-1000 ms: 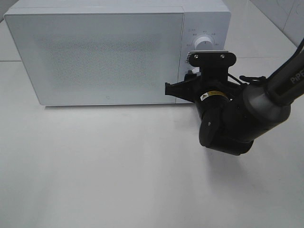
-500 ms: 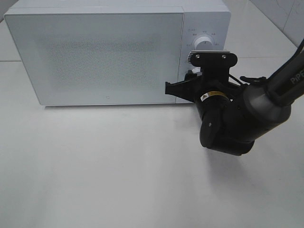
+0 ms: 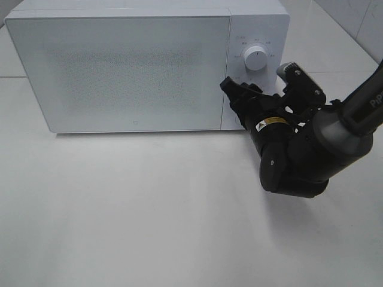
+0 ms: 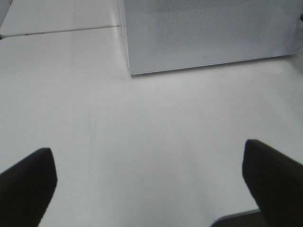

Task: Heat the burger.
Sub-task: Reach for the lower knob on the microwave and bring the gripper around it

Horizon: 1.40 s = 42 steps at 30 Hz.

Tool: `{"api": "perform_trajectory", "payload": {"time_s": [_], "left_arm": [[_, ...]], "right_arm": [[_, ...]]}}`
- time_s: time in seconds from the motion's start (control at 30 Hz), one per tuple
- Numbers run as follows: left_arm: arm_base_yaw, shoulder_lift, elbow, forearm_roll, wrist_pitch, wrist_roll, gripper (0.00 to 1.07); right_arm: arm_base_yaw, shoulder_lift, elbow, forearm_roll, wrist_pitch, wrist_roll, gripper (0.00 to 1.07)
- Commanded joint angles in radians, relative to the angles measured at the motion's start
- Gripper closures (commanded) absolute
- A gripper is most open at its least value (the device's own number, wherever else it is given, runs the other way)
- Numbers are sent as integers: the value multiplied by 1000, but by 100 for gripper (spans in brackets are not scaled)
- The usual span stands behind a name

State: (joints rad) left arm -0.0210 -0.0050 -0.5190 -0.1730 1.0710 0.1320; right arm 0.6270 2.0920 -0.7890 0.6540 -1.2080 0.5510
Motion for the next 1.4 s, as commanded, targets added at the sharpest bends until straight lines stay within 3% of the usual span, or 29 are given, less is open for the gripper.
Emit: {"api": "perform_trajectory", "payload": {"time_s": [0.03,0.63,1.4], "left_arm": [[3,-17,2,-11,-2,-8,7],[3,-17,2,-11,-2,-8,7],[3,-17,2,-11,-2,-8,7]], "right_arm": [[13,-9,-38,-257,-164,314,107],[13,-10,-43,-246,-190,1012,107],[13,-10,-43,-193,-190,1054,102]]}}
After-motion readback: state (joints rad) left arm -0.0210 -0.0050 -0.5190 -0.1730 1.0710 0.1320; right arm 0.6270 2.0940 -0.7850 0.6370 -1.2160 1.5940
